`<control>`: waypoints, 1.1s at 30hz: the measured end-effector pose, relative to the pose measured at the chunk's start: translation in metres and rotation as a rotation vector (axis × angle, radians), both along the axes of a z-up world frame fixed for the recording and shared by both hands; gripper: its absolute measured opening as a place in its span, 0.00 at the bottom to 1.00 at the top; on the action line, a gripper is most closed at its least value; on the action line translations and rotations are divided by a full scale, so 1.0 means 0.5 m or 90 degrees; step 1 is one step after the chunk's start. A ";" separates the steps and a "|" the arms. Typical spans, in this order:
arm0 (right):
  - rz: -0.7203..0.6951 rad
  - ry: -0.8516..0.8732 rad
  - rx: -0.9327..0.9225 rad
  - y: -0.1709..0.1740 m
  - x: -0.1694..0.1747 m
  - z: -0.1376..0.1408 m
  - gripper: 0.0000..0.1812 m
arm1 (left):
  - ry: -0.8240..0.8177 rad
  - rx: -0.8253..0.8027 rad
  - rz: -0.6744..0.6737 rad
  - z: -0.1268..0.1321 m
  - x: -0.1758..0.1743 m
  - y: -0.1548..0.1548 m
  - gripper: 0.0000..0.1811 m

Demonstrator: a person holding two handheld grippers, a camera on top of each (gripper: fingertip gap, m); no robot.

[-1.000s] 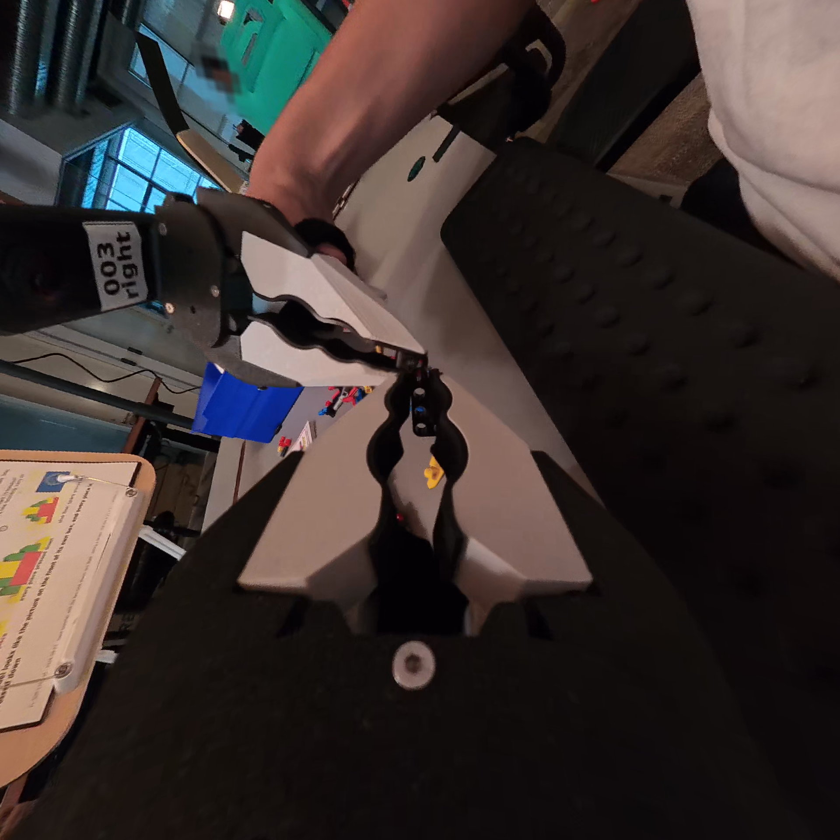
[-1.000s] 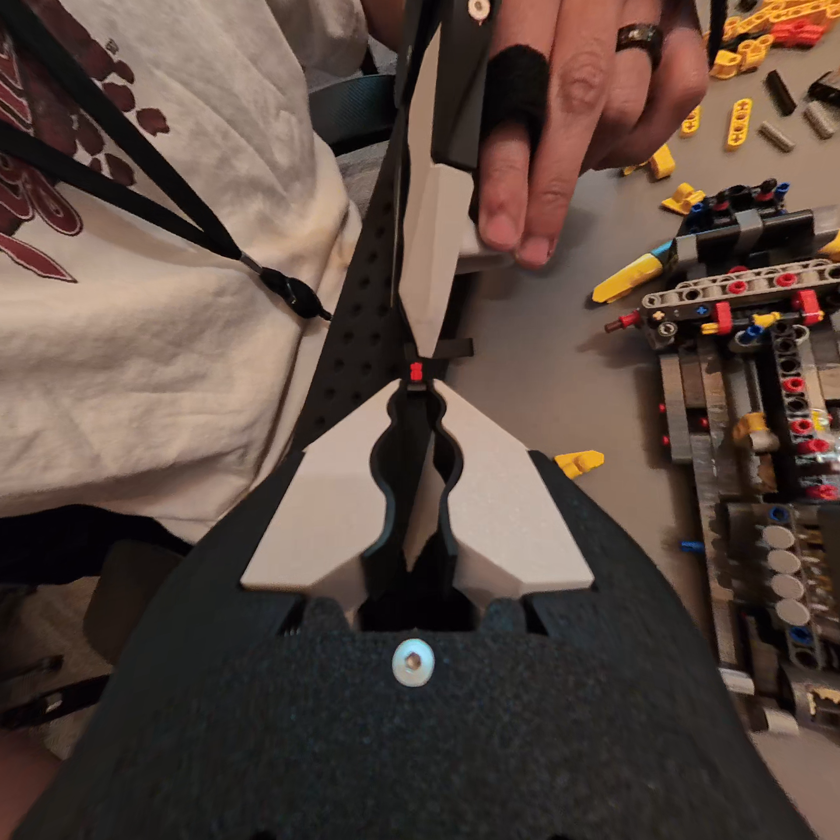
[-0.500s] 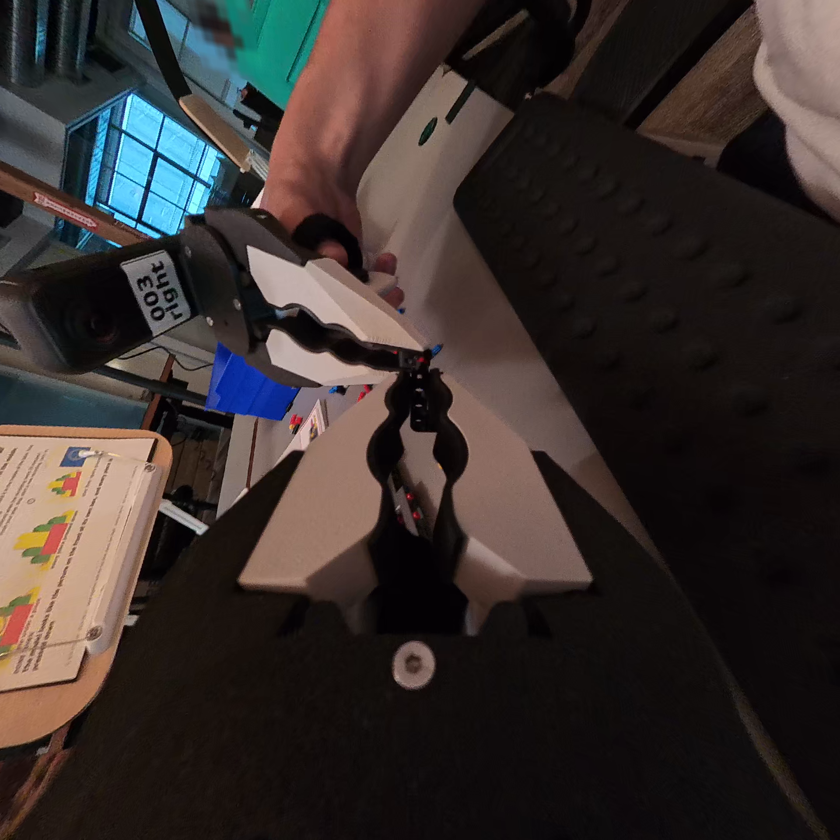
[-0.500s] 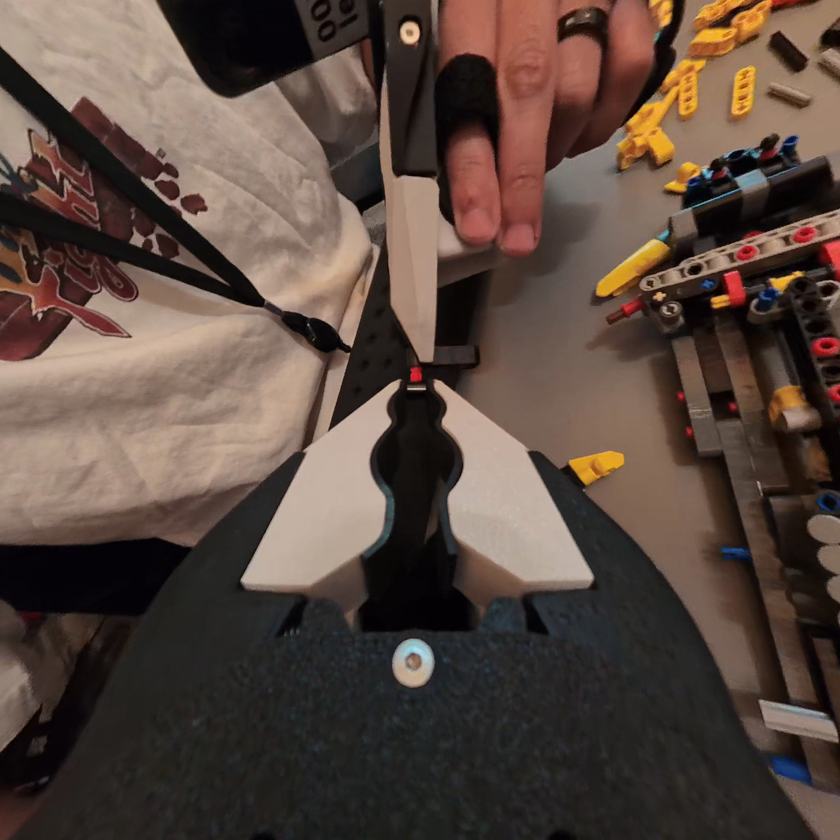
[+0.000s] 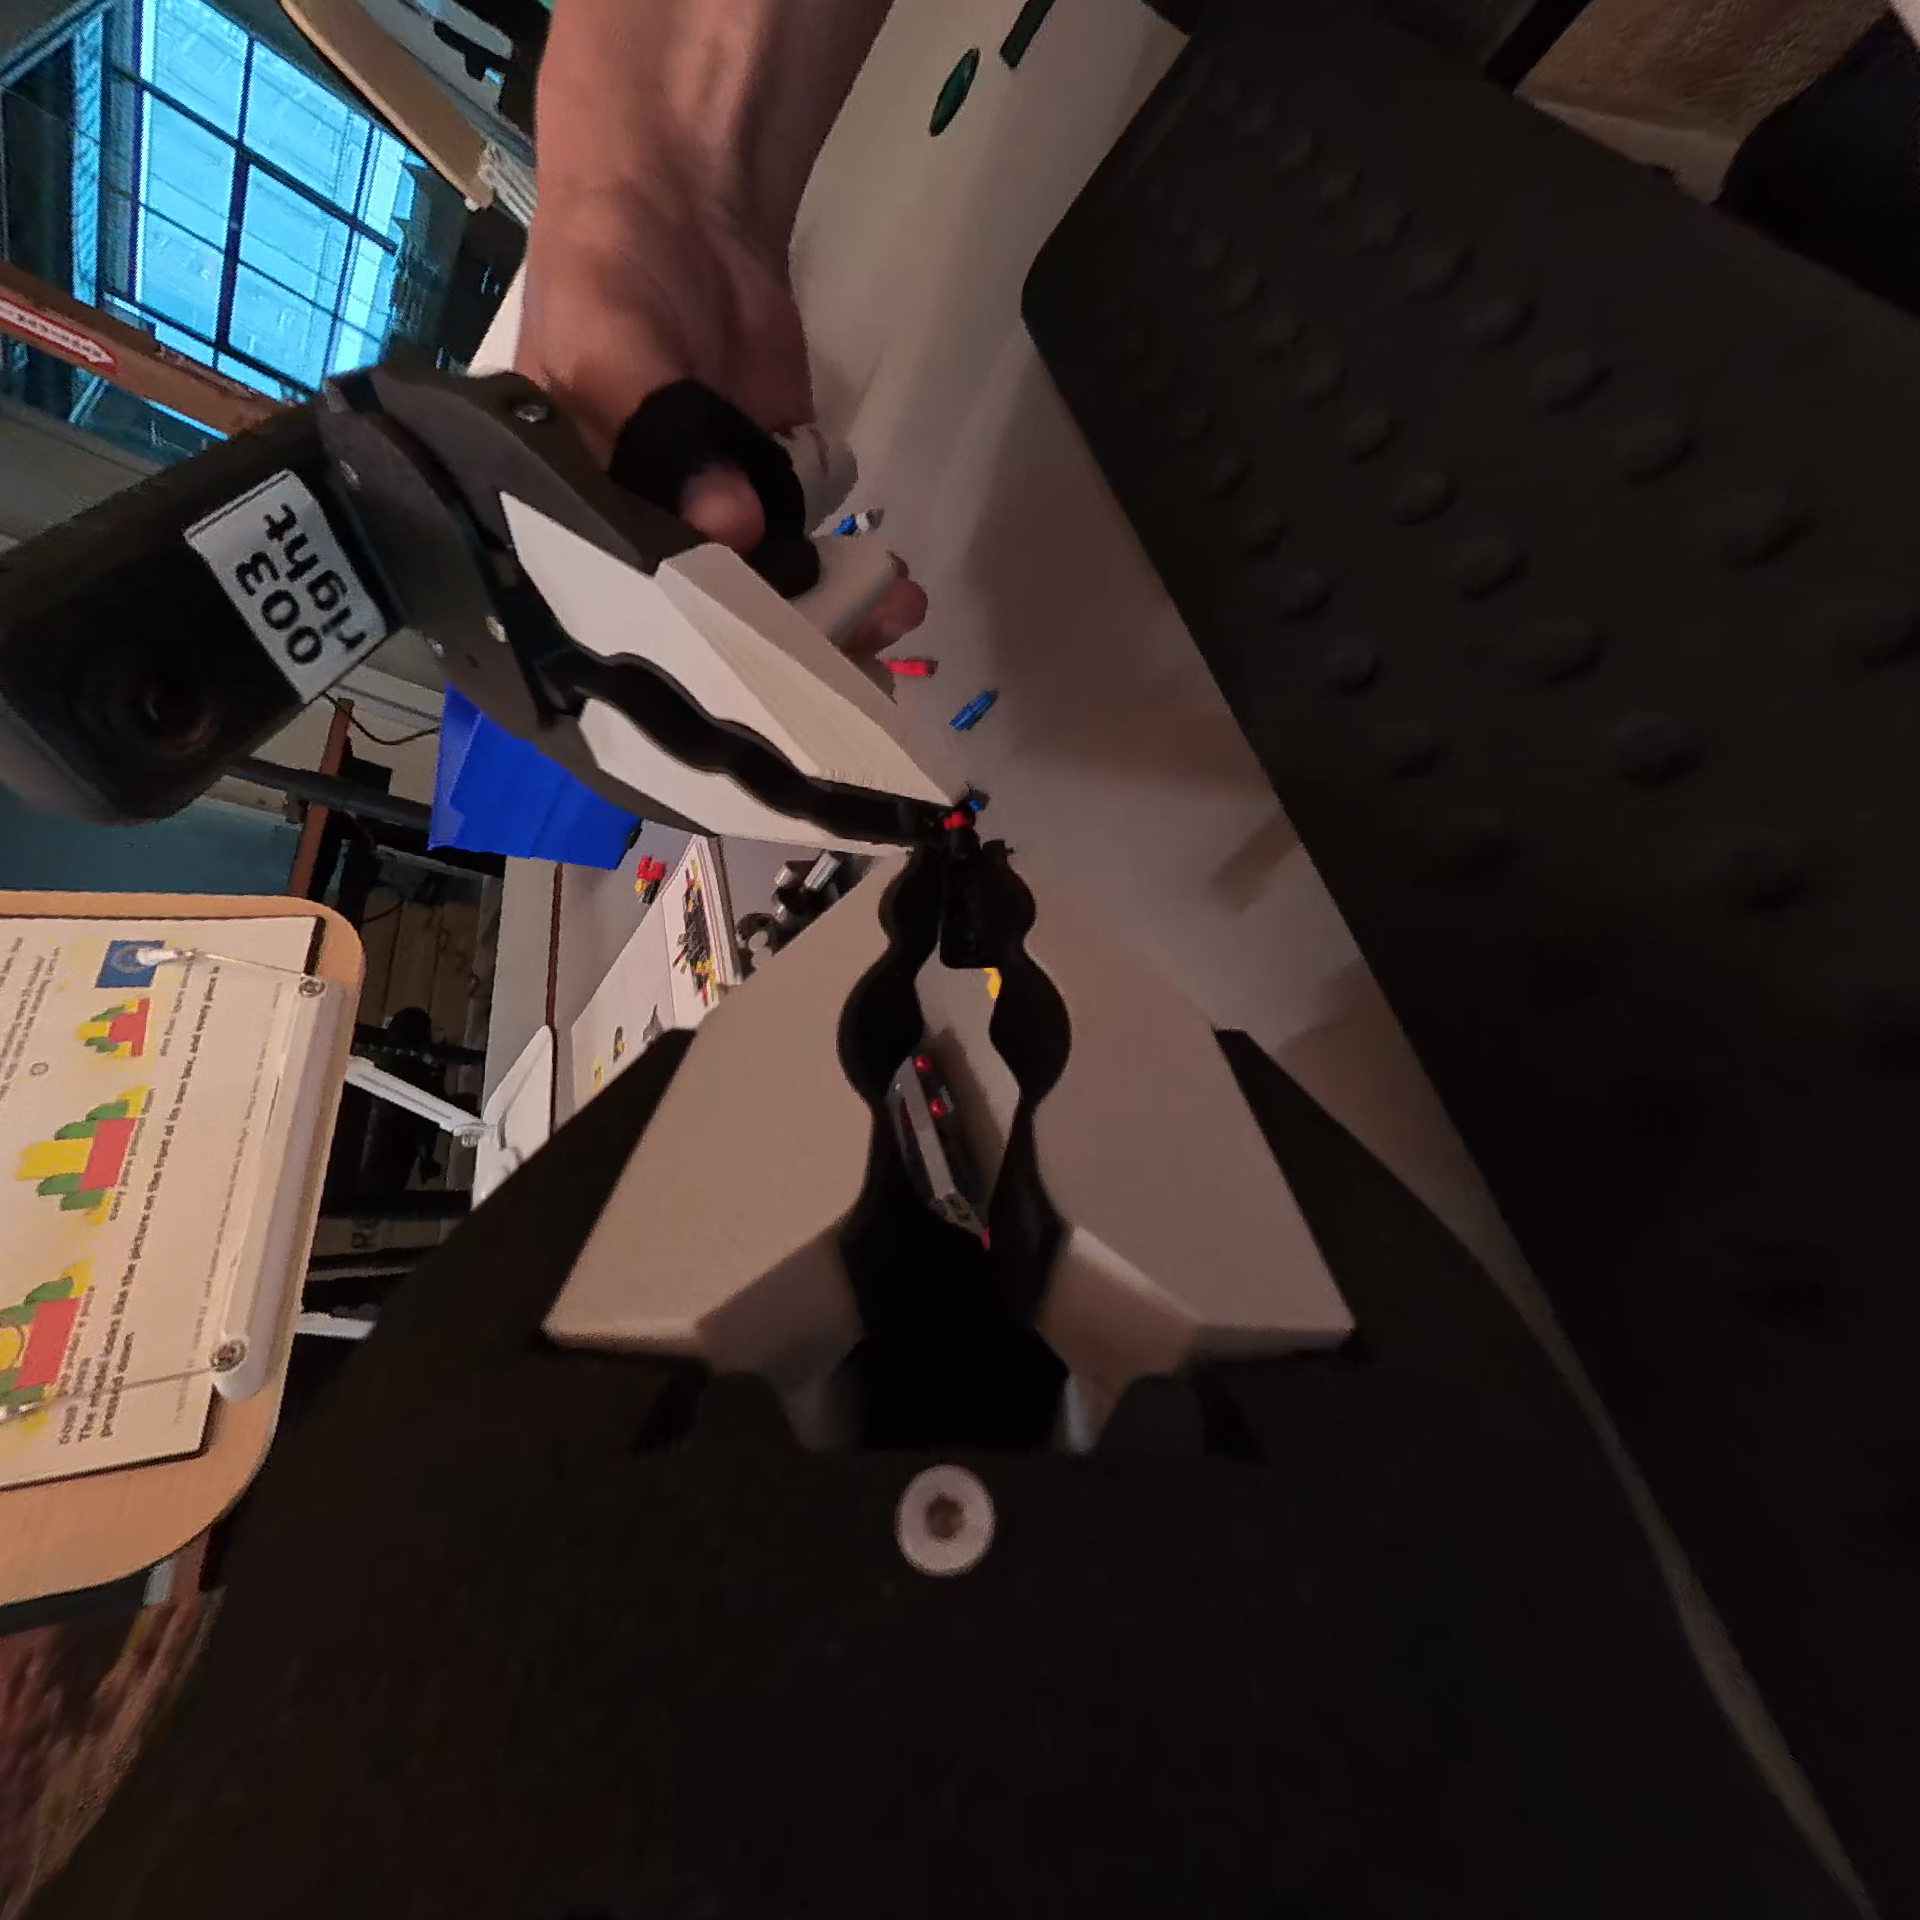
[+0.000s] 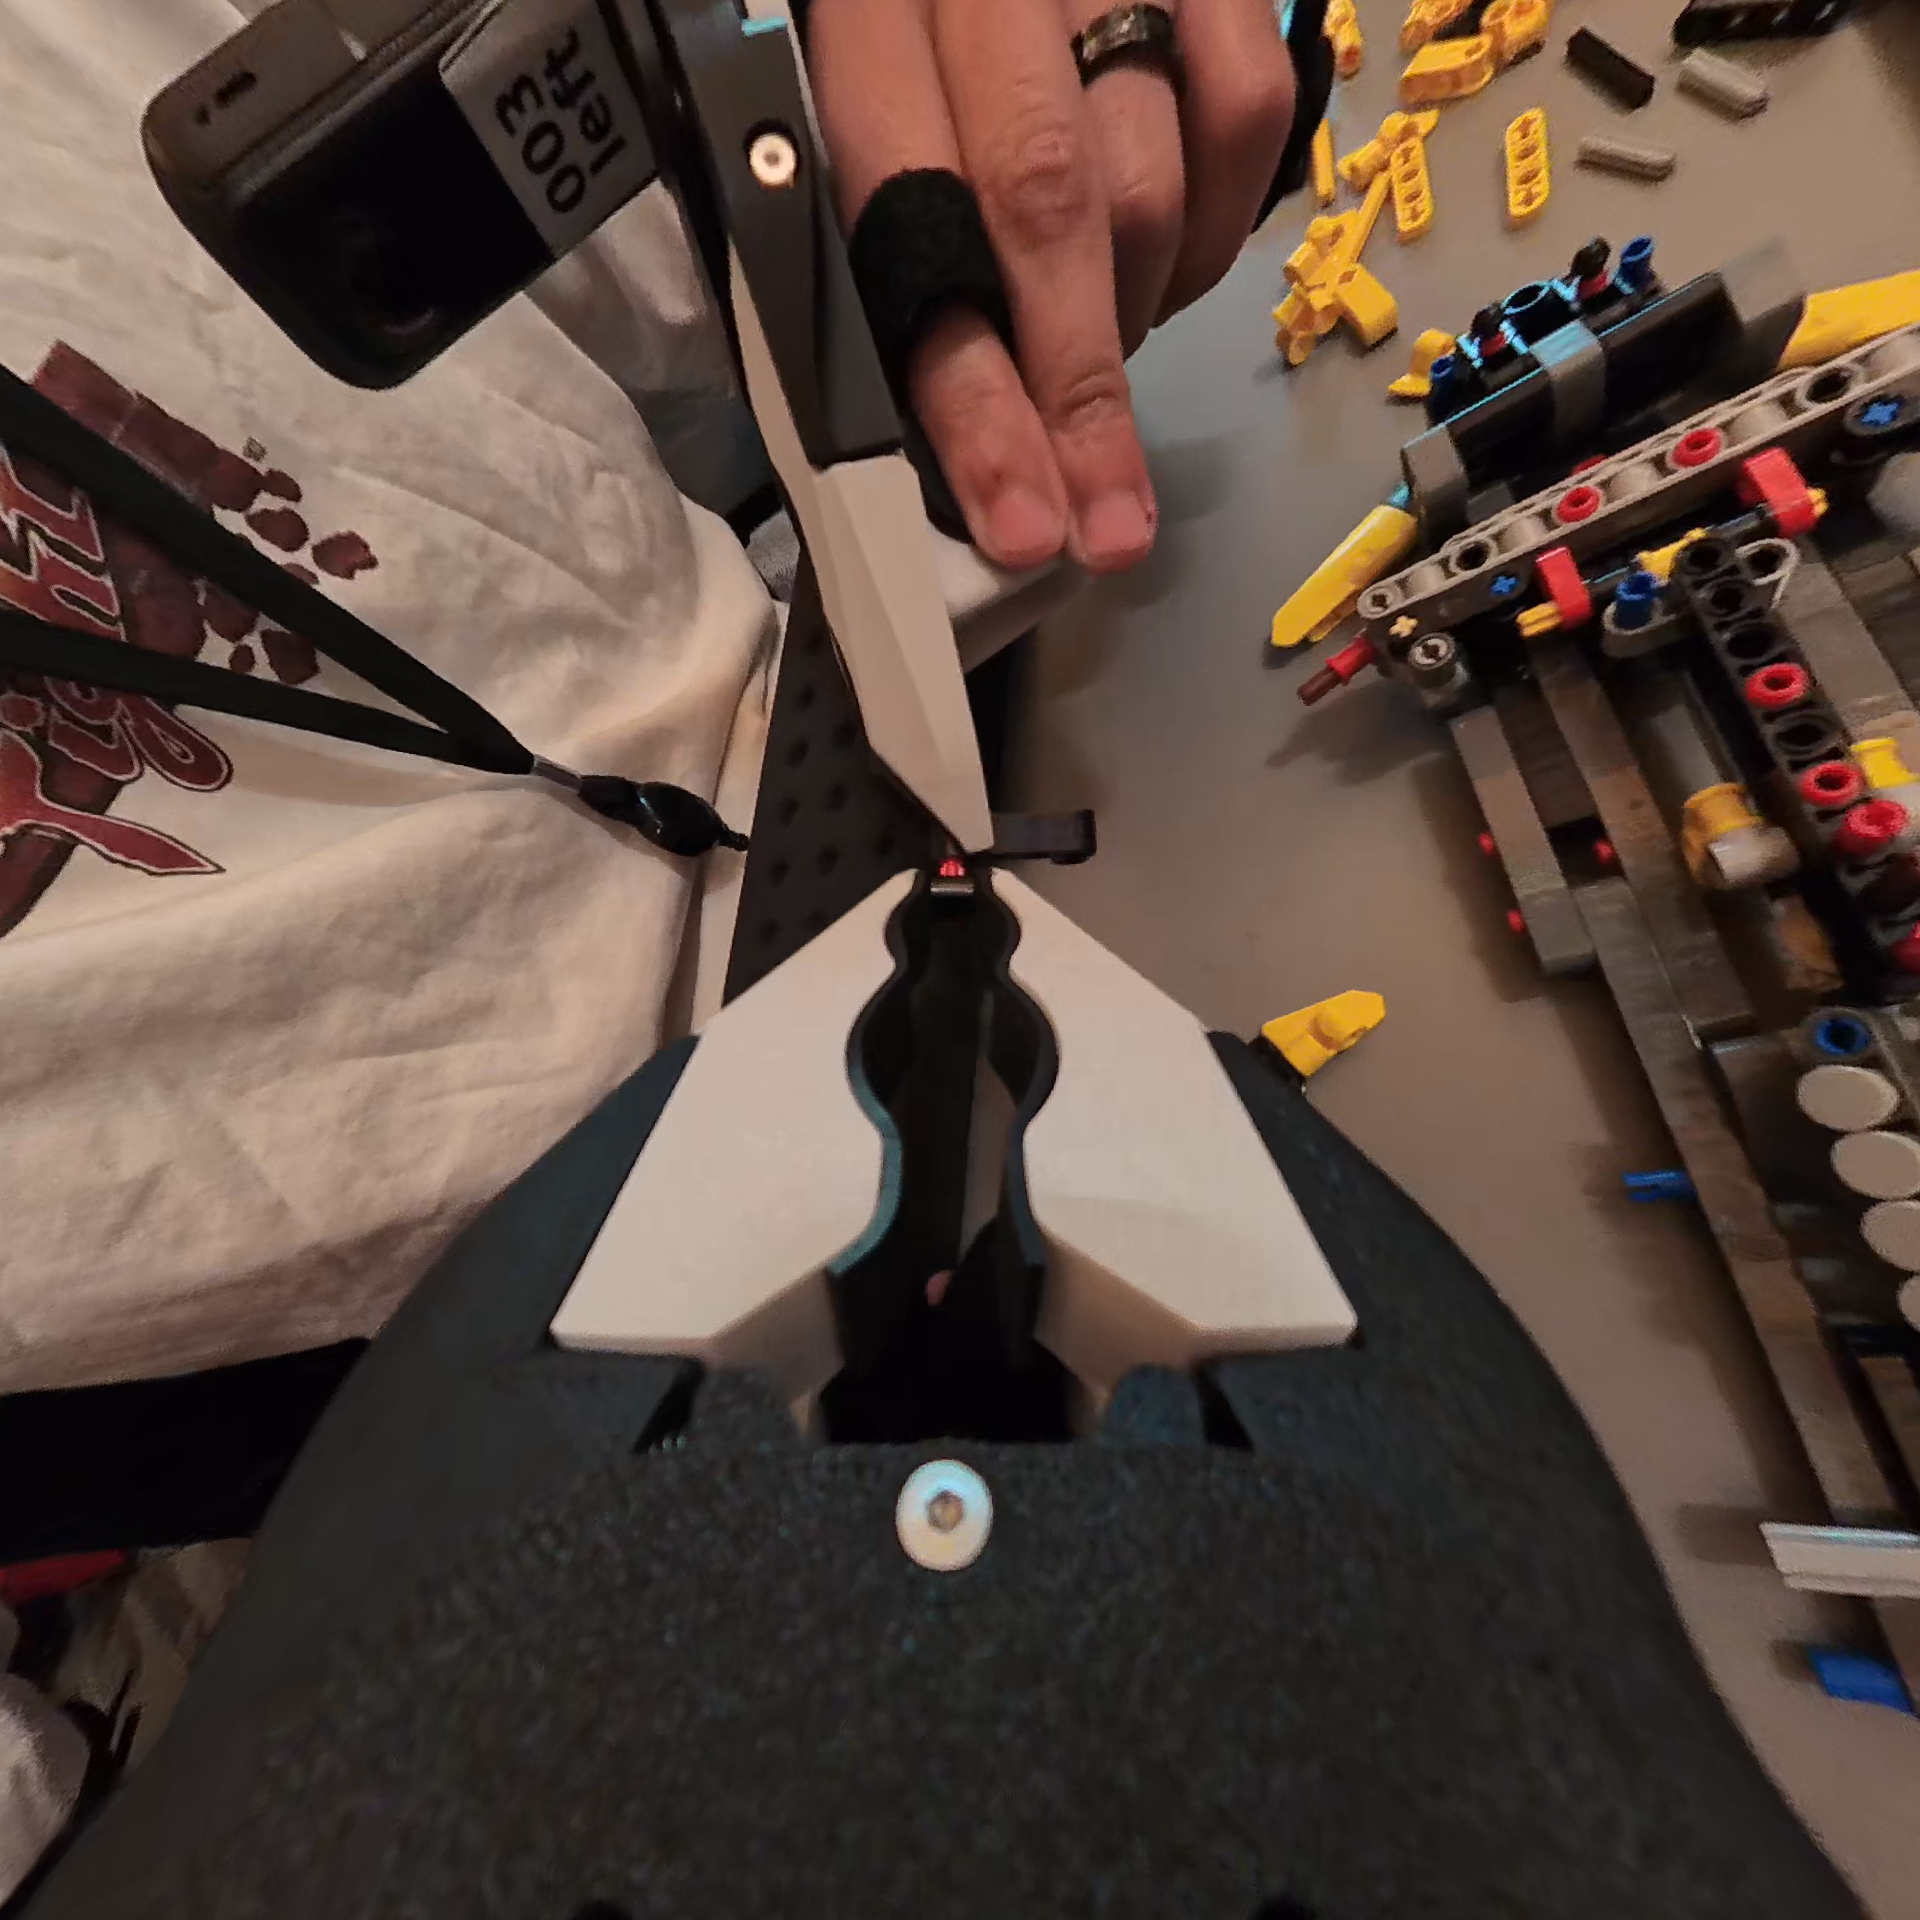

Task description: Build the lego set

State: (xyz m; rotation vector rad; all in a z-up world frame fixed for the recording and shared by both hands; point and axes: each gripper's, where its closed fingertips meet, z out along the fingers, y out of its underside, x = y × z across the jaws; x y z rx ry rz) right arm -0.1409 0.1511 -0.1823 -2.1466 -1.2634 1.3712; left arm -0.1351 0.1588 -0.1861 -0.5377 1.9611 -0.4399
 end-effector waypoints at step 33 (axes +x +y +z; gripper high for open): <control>-0.632 0.111 0.162 0.163 0.009 0.044 0.11 | -0.084 -0.012 0.290 0.052 0.015 0.136 0.03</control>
